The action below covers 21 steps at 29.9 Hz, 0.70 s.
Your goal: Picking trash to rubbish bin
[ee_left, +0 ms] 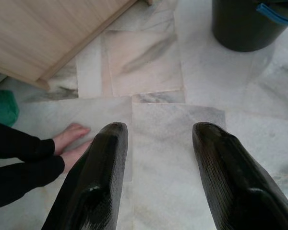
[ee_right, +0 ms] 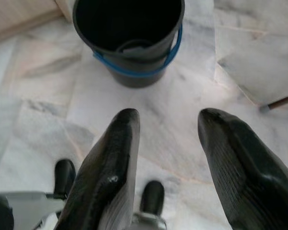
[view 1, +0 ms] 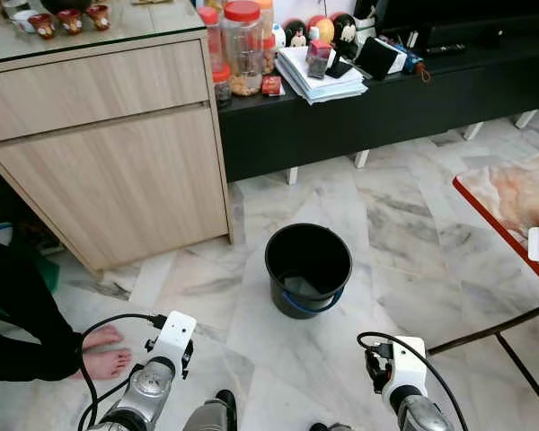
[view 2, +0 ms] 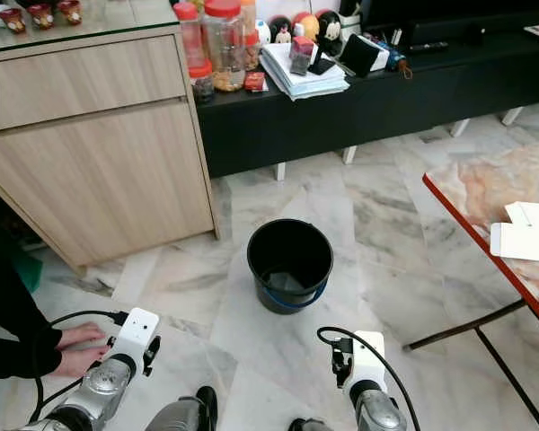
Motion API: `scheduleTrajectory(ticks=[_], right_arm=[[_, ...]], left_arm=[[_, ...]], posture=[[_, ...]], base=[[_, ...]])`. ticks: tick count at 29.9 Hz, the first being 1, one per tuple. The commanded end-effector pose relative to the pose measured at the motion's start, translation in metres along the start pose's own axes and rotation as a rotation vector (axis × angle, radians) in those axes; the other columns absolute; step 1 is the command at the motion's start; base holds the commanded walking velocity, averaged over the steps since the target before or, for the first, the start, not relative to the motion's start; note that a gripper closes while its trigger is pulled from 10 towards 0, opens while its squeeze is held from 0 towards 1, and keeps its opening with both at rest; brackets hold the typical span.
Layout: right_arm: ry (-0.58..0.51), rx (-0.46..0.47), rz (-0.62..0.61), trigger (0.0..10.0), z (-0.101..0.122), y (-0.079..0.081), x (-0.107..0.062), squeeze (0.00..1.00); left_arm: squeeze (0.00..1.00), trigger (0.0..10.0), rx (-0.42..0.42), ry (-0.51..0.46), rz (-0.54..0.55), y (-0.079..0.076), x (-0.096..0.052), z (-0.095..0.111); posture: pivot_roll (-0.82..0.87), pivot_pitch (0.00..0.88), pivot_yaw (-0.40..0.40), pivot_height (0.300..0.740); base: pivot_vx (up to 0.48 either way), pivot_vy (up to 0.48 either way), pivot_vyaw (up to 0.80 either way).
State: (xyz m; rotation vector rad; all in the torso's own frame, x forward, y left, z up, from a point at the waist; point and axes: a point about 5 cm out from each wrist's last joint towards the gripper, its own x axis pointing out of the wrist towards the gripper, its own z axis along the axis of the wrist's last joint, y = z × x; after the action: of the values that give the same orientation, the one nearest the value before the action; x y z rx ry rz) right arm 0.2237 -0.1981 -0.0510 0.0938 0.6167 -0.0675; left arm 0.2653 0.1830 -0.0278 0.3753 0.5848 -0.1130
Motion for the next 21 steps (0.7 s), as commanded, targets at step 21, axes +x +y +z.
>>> scheduleTrajectory(ticks=[21], right_arm=[[0.079, 0.132, -0.13, 10.0, -0.01, -0.013, -0.002, 0.0]], left_arm=[[0.0, 10.0, -0.014, 0.081, -0.003, 0.002, -0.002, -0.012]], posture=[[0.12, 0.029, -0.013, 0.74]], base=[[0.0, 0.0, 0.0]])
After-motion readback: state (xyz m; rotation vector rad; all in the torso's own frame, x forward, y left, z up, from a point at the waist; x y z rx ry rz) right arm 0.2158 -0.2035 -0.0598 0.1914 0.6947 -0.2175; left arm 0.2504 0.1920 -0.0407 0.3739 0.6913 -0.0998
